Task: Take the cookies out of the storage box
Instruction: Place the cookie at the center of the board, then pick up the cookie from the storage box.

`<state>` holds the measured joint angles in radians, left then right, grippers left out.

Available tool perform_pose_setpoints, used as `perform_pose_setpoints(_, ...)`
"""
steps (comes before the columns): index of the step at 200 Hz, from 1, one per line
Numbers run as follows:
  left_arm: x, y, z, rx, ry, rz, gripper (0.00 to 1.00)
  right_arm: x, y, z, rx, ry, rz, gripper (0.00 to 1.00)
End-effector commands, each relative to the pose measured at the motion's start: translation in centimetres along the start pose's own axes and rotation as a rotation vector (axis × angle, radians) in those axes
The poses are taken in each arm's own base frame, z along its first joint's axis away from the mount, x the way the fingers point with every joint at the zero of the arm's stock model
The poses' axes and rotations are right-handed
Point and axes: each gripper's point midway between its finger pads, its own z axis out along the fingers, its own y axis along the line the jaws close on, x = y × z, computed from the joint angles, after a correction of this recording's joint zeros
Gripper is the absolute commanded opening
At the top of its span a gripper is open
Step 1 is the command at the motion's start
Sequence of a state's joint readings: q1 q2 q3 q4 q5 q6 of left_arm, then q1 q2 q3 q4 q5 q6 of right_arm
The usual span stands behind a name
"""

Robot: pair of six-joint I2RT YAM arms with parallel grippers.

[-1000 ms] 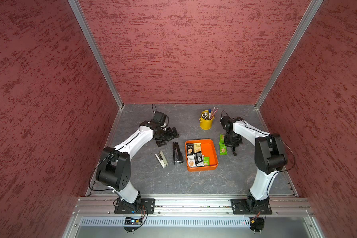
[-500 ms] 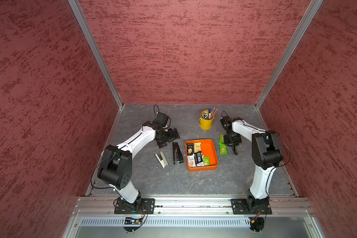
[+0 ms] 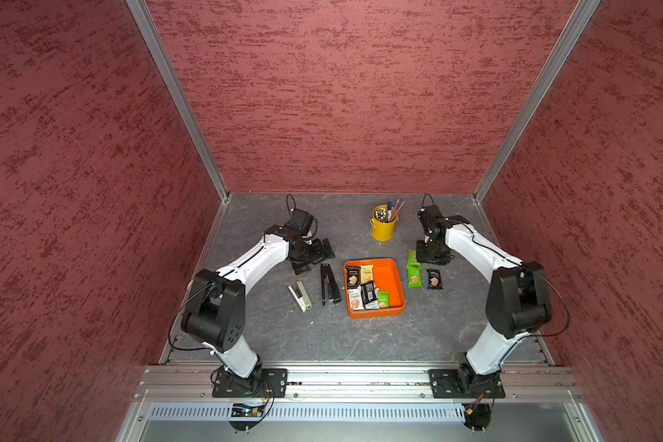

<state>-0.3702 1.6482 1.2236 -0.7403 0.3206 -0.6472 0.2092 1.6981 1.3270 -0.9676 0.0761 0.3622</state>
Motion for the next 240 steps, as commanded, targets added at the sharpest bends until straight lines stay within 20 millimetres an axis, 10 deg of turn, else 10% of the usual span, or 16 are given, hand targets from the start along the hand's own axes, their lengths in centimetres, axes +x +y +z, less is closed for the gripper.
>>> perform_pose_setpoints(1,0.2,-0.3,-0.4,0.033,0.008,0.029,1.0,0.7,2.6,-1.5,-0.189,-0.011,0.069,0.48)
perform_pose_setpoints(110,1.1,1.5,-0.9,0.105,0.054,-0.018,1.0,6.3,10.2,-5.5,-0.504,-0.071,0.087,0.61)
perform_pose_setpoints(167,1.5,2.4,-1.6,0.094,0.057,-0.013,1.0,9.6,15.6,-3.2,-0.477,0.027,-0.037,0.62)
perform_pose_setpoints(240,2.1,3.8,-2.1,0.087,0.041,-0.039,1.0,12.1,17.3,-0.3,-0.504,0.135,-0.039,0.53)
